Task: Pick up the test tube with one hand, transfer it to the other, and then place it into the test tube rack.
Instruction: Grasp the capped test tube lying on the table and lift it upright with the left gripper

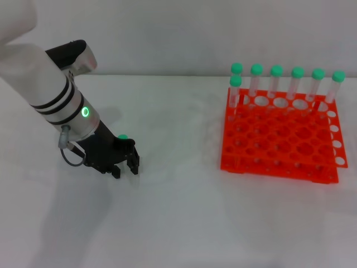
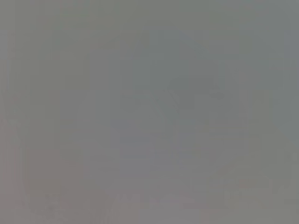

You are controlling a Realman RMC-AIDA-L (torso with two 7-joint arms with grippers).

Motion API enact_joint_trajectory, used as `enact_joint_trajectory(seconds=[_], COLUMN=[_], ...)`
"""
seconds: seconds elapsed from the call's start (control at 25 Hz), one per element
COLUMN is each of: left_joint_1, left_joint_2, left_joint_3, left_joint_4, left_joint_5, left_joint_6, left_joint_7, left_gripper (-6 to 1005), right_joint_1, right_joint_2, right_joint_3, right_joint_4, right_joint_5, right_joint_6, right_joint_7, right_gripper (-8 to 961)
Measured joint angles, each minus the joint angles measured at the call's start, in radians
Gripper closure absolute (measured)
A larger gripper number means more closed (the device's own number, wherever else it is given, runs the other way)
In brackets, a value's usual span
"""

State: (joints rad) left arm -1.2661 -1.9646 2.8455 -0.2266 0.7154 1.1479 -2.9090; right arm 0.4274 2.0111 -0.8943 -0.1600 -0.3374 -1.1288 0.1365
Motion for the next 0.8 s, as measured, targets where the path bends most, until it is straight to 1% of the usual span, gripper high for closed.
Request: enact_joint_trajectory(seconds=[0.28, 0.56, 0.8], left_joint_1=[-0.004, -0.003, 0.004], left_joint_2=[-0.012, -0.001, -0.001], left_joint_3=[0.000, 0.000, 0.000], left_joint_4=[0.000, -0.001, 0.000], left_joint_5=[-0.001, 0.015, 0.014], left_joint_6=[-0.010, -0.003, -0.007], left_joint_7=[-0.002, -0.022, -0.018], left_gripper=[594, 599, 604], right_joint_1=[0.005, 0.011, 0.012], right_joint_2=[0.000, 0.000, -0.001], right_joint_3=[-0.003, -0.002, 0.000], right_joint_4=[-0.003, 0.000, -0.003], right_joint_5=[0.000, 0.000, 0.000], right_joint_6=[0.001, 0.002, 0.003], right_joint_7=[0.000, 0.000, 0.000], right_gripper=[102, 102, 102])
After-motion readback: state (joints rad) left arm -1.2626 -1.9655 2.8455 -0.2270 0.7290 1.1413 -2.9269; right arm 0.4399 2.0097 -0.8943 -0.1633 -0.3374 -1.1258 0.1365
